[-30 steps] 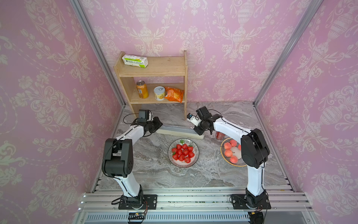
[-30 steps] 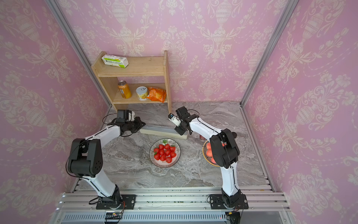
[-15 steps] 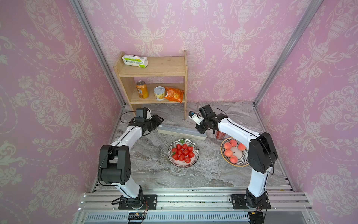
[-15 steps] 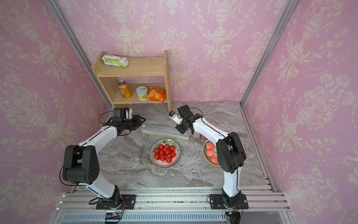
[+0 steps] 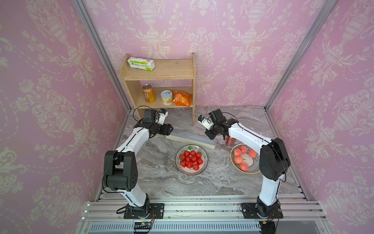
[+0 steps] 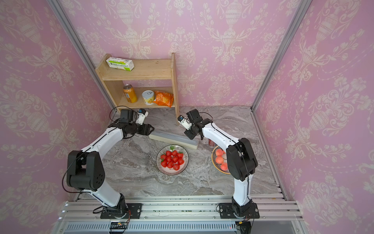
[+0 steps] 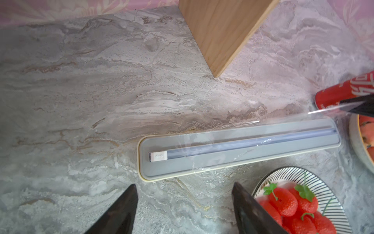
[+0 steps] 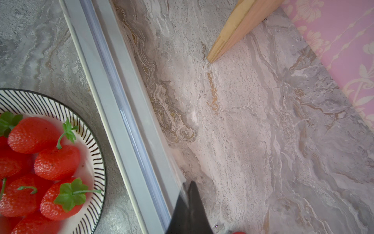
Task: Wrap the plate with plastic wrap
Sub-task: Pull the plastic wrap from the plastic wrap cutting box.
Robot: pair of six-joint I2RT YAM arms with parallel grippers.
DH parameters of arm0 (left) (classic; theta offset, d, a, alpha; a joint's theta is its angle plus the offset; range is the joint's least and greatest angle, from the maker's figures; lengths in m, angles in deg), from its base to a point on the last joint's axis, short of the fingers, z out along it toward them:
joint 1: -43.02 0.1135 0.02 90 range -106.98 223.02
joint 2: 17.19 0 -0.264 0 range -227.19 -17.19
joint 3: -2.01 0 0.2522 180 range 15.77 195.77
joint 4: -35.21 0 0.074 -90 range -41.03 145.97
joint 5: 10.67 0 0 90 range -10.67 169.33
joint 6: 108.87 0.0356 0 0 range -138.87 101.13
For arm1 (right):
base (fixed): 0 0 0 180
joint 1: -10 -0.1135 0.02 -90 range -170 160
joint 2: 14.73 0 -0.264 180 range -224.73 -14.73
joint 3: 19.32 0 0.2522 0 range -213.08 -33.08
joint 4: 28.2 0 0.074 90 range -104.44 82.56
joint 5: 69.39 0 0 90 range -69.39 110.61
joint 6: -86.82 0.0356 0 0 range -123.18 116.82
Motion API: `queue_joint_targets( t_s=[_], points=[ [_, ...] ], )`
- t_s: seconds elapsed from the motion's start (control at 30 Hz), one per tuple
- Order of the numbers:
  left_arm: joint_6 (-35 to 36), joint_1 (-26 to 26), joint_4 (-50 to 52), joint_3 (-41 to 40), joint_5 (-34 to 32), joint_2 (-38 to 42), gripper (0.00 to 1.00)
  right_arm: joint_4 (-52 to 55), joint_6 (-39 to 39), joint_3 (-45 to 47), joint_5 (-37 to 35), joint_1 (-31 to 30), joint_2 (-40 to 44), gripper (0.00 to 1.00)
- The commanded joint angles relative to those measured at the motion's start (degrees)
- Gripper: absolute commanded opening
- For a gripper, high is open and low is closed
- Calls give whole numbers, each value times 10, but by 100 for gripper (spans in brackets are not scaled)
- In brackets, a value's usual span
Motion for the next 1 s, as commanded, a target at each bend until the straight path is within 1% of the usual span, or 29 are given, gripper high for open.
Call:
queue_joint_targets(
  t_s=[0.0, 0.03, 0.2, 0.27, 0.33, 0.4, 0.5, 0.63, 0.9, 0.97],
  points=[
    [225, -3, 27, -10, 54, -9, 73, -9, 5, -5, -7, 4, -5, 0],
    [248, -3, 30, -7, 64, -15, 73, -10, 5, -5, -8, 4, -5, 0],
    [307, -4, 60, 39, 107, -71, 71, -9, 5, -6, -9, 5, -7, 0],
    [332, -7, 82, 59, 103, -93, 70, -9, 6, -5, -8, 5, -7, 0],
    [356, -9, 105, 79, 85, -115, 65, -9, 5, -5, -9, 5, -7, 0],
    [378, -10, 127, 100, 68, -136, 64, -7, 3, -6, -11, 5, -7, 0],
    [387, -11, 125, 114, 68, -151, 63, -4, 3, -8, -10, 5, -7, 0],
    [373, -11, 103, 120, 82, -160, 61, -3, 4, -9, -11, 5, -6, 0],
    [368, -21, 94, 136, 78, -187, 58, 2, 2, -10, -15, 5, -6, 0],
    [370, -23, 94, 140, 77, -192, 55, 2, 2, -11, -15, 5, -7, 0]
  ],
)
